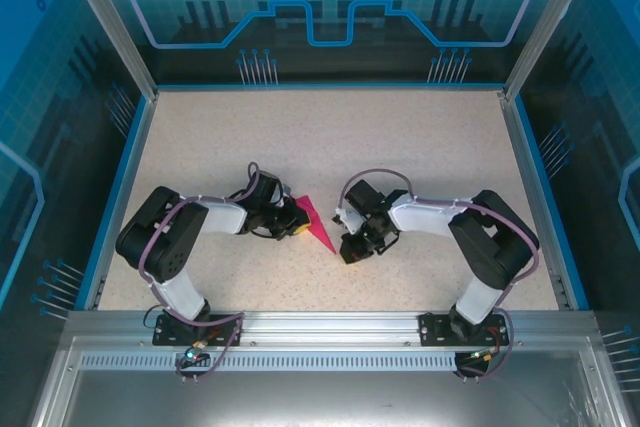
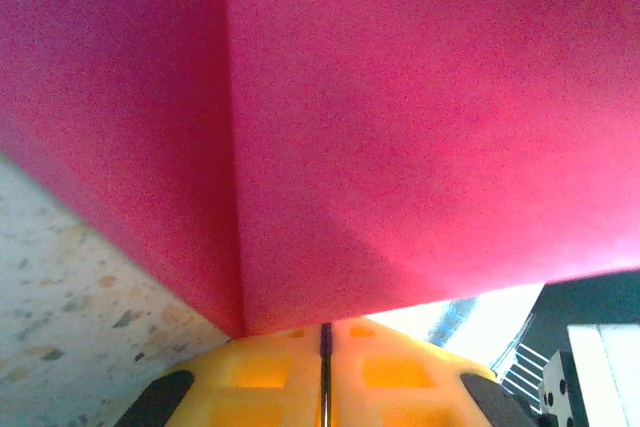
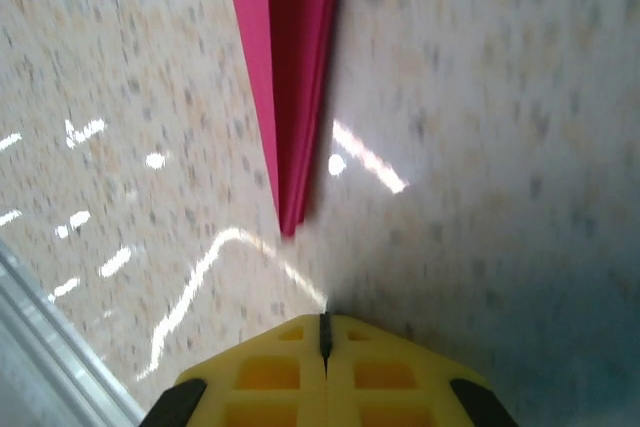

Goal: Fold a paper plane with a square sheet of paper (pick it up from the middle)
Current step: Fold the wing for the fifth time at the center of the table.

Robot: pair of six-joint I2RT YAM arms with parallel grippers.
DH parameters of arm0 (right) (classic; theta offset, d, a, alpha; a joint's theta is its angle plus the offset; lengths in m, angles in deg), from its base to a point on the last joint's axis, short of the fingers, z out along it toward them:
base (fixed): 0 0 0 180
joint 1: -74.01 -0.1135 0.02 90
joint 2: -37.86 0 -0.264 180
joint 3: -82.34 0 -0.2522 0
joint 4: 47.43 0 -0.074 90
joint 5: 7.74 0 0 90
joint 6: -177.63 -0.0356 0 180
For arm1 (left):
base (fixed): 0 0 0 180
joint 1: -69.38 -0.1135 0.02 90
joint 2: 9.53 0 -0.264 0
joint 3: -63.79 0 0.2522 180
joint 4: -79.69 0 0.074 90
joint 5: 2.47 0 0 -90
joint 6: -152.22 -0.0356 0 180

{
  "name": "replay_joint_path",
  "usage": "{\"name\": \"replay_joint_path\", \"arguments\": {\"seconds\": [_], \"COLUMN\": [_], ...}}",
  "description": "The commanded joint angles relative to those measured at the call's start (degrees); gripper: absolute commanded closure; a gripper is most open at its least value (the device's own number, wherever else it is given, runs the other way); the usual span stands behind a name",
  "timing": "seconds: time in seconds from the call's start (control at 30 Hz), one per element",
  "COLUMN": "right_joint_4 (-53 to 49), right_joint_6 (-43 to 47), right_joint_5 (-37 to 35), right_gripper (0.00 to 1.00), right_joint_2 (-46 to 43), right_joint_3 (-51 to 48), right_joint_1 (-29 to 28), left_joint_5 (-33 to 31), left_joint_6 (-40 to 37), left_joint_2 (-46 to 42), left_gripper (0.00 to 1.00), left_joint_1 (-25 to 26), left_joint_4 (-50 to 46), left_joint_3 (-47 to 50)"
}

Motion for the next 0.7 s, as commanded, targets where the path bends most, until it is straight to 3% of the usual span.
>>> {"name": "replay_joint_path", "arguments": {"seconds": [0.0, 0.33, 0.67], "right_joint_4": [-1.51, 5.26, 3.93], "right_joint_6": [0.34, -4.05, -3.14], "right_joint_5": [1.14, -0.21, 0.28], "right_gripper": [1.00, 1.00, 1.00], "right_joint_2": [-3.73, 7.98, 13.61], "right_joint_3": [2.12, 15.14, 15.95], "right_joint_1": [0.74, -0.79, -1.26], "left_joint_5": [-6.25, -4.86, -5.58], "left_joint_6": [-1.13, -1.76, -2.02], "left_joint_2": [3.95, 3.23, 3.00], "left_gripper": [0.90, 0.89, 0.90], "left_joint_1": [-0.31, -0.22, -0.22], "left_joint_4": [-2.59, -1.33, -2.94], "left_joint_3": [1.24, 1.34, 0.68]}}
